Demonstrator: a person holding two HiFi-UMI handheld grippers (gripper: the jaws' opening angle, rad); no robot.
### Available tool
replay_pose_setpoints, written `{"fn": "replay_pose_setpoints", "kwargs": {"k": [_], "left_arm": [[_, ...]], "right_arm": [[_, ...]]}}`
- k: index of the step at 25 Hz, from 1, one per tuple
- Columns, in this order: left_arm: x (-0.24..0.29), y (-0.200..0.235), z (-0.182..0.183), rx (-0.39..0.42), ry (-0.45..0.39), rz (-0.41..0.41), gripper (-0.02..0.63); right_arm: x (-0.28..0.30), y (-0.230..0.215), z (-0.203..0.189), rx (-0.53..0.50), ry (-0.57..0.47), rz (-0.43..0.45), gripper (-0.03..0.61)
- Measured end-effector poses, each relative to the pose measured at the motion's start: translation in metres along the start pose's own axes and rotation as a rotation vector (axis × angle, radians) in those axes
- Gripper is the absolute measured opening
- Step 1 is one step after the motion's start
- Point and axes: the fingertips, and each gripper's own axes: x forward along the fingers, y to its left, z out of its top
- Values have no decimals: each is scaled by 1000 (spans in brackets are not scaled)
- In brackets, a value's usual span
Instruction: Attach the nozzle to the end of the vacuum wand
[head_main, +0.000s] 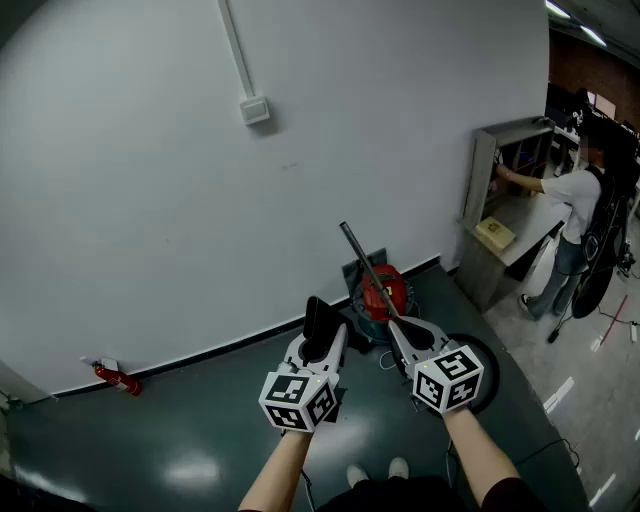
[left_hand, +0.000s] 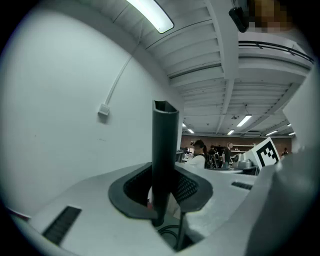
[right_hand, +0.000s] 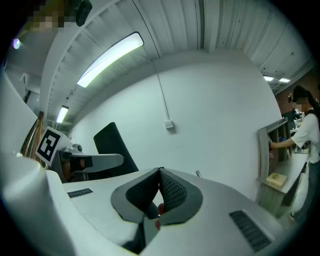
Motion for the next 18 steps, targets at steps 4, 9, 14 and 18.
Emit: {"fn": "replay_pose_setpoints", "kwargs": {"k": [4,9,14,18], "left_arm": [[-2,8,-2,-10,4,4,86],[-4,18,-3,-12,7,-6,86],[-4,33,-7,-22,20,-15,86],[-3,45,-14,-36,36,-18,86]], "right_arm": [[4,4,-6,0,10,0,18],[13,7,-12,1,18,-11,17],[23,11,-17,27,14,-11,18],[29,11,-25,21,35,-26,18]]}}
